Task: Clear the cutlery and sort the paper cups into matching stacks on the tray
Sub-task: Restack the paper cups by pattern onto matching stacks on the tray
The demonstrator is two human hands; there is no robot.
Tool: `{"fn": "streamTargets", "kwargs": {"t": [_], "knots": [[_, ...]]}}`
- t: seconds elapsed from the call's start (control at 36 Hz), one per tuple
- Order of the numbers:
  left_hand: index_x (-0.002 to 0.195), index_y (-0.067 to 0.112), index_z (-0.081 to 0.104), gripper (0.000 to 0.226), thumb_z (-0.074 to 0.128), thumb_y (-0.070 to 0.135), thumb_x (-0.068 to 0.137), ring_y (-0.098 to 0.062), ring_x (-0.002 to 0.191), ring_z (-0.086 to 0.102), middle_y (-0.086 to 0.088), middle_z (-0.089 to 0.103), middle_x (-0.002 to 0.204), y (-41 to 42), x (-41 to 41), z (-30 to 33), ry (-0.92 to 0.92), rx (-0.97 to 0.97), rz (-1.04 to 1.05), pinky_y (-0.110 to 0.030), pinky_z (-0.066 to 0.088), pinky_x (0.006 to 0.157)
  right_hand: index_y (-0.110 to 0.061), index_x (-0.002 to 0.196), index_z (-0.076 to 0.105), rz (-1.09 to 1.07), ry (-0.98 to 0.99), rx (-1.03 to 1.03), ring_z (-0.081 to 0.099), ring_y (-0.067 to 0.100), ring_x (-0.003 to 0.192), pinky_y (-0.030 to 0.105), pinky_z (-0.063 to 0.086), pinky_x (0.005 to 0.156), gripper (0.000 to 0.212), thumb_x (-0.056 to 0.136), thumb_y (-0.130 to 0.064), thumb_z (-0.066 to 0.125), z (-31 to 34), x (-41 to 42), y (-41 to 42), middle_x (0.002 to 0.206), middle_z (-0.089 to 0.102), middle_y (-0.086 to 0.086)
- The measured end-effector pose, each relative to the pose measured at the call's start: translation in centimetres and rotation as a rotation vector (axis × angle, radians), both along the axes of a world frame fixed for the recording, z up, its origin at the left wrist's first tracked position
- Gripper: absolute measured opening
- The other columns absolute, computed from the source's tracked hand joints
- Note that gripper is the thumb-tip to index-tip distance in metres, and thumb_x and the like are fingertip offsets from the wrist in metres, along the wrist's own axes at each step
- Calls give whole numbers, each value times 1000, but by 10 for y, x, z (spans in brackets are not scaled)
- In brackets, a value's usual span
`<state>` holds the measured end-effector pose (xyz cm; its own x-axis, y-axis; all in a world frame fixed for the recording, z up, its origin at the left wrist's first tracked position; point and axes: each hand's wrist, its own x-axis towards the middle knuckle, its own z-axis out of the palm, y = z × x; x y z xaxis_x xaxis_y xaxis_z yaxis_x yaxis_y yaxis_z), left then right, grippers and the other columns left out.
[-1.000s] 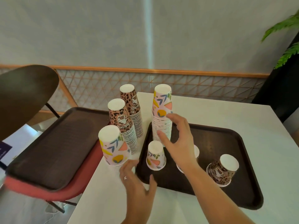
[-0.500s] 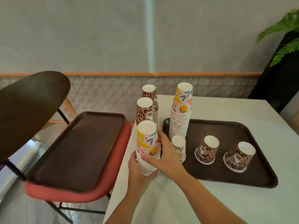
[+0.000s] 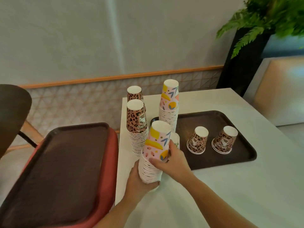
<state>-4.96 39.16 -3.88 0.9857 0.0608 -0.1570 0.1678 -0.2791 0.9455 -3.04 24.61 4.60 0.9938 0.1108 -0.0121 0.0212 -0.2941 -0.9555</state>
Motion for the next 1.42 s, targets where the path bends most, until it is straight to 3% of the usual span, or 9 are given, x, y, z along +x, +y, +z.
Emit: {"fn": "streamTargets", "kwargs": {"t": [0.11,0.25,0.39,0.58,0.89,1.0,1.11,1.25,1.42], "knots": [[121,28,49,95,84,40,33,-14,105,60,3,62,112,-3,2,4,22,-13,-34,-36,53,88,-39,107,45,-8,20,-3,60,-10,94,5,46,73,53,70,-22,79,7,2,-10,106,63,-18],[112,40,46,82,90,15,47,-5,105,58,12,62,114,-11,5,11,9,-43,-81,-15,49,79,-38,118,43,44,49,45,59,-11,99,6,47,77,57,73,-22,76,22,6,-18,111,61,-23],[110,45,43,83,85,27,41,-9,110,56,13,59,117,-24,4,21,-26,-72,-85,-28,51,92,-30,120,47,13,19,58,62,-8,95,9,50,75,54,74,-23,75,33,13,-30,105,64,-23],[115,47,42,86,89,11,52,1,109,55,22,56,118,-28,8,24,-72,-43,-65,-6,45,82,-31,121,46,23,-30,31,62,-3,100,16,52,83,56,74,-23,75,38,25,-36,109,63,-21],[112,52,38,89,90,15,51,0,106,54,26,54,116,-36,8,17,-42,-2,-29,-5,42,83,-27,120,50,-27,-97,-45,63,5,101,32,53,89,53,73,-32,75,48,38,-43,113,66,-11],[113,52,35,91,91,15,51,1,105,52,27,52,115,-36,8,18,-42,4,-19,-4,42,83,-32,110,52,-49,-103,38,64,8,100,38,53,90,43,72,-33,74,58,43,-44,109,67,-10],[123,41,40,92,90,15,50,-6,110,55,16,57,119,-30,5,13,-14,-15,20,-26,50,92,-17,114,58,-142,-156,210,66,12,98,39,54,87,61,64,-47,76,72,49,-50,107,69,-3],[121,29,44,85,89,7,52,-9,106,57,11,60,114,-21,2,8,22,-67,79,-21,50,84,-9,116,55,-328,-216,425,66,19,101,43,54,84,65,65,-46,70,76,69,-68,109,68,5],[123,24,46,84,88,3,53,-14,107,58,6,62,114,-15,-3,6,54,-127,116,-32,51,88,-21,111,50,-419,-254,76,62,1,94,13,52,77,41,77,-30,72,31,74,-65,96,62,-19]]}}
